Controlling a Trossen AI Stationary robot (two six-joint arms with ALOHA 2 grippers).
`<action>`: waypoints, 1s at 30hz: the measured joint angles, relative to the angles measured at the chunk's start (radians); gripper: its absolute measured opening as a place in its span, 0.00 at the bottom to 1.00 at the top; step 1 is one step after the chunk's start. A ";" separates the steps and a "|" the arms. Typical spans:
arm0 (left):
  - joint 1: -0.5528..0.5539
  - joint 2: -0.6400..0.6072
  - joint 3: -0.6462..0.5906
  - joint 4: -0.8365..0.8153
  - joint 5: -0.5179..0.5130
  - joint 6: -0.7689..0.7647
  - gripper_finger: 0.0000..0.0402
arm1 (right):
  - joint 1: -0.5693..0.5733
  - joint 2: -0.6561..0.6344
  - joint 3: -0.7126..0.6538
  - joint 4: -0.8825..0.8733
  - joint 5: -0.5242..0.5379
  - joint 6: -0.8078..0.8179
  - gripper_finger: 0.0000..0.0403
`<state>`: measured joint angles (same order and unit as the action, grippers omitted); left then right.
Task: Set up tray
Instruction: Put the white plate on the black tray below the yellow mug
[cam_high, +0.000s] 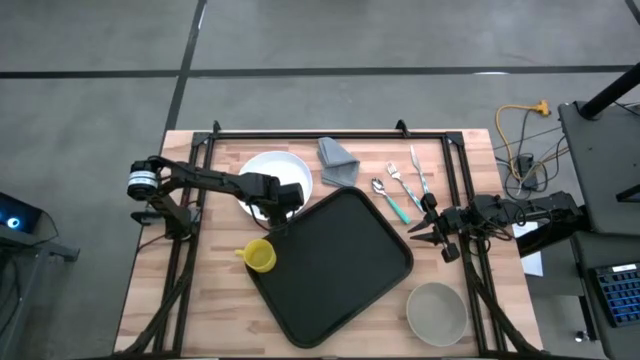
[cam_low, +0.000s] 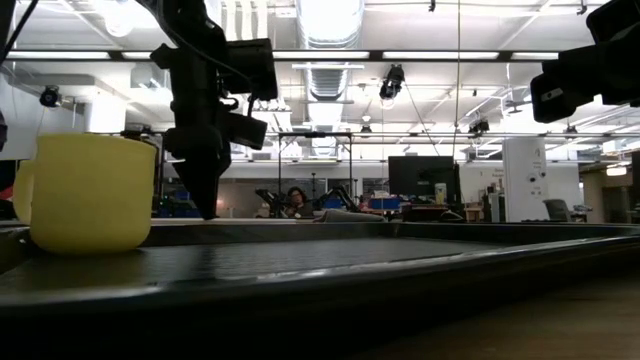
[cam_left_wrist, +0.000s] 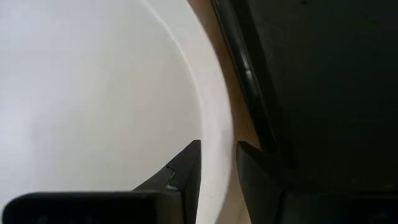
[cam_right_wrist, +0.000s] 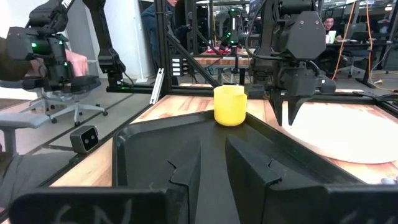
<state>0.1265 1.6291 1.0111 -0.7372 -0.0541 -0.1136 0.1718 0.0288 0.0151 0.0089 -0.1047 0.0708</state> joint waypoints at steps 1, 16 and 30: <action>0.000 0.000 0.000 0.000 0.007 0.000 0.22 | 0.000 0.000 0.000 0.000 0.000 0.000 0.17; -0.001 0.044 -0.004 0.003 0.011 0.002 0.22 | 0.000 0.000 0.000 0.000 0.000 0.000 0.17; 0.000 0.097 -0.002 0.005 0.004 0.008 0.18 | 0.000 0.000 0.000 0.000 0.000 0.000 0.17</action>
<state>0.1265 1.7256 1.0088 -0.7326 -0.0503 -0.1058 0.1717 0.0288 0.0151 0.0088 -0.1045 0.0710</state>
